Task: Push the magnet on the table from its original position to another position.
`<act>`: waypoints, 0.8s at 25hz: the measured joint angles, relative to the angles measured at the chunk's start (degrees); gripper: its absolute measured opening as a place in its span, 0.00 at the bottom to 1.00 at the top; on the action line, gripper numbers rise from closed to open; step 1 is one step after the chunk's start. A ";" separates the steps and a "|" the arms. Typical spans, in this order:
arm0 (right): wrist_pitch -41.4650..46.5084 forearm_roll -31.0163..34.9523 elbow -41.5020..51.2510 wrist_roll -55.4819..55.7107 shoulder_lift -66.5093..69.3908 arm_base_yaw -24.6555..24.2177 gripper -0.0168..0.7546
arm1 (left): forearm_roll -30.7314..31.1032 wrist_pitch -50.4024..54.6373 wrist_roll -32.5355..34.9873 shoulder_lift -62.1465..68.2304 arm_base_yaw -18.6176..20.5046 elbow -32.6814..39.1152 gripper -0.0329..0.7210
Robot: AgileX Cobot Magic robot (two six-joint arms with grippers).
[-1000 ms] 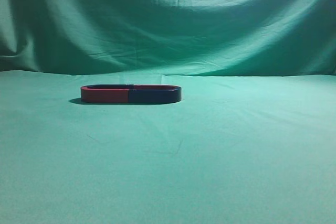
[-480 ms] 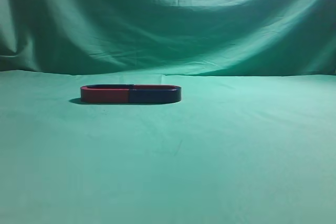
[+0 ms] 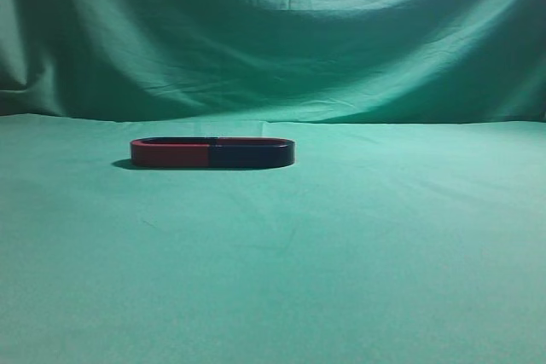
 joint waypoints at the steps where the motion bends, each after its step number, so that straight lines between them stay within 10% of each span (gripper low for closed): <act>1: -3.40 -0.11 1.81 0.11 -1.06 -1.91 0.02 | 0.00 0.00 0.00 0.00 0.00 0.00 0.54; 11: -25.14 -0.58 24.39 0.96 -11.51 -21.82 0.02 | 0.00 0.00 0.00 0.00 0.00 0.00 0.54; 20: -25.88 -0.58 31.42 2.47 -11.66 -23.45 0.02 | 0.00 0.00 0.00 0.00 0.00 0.00 0.54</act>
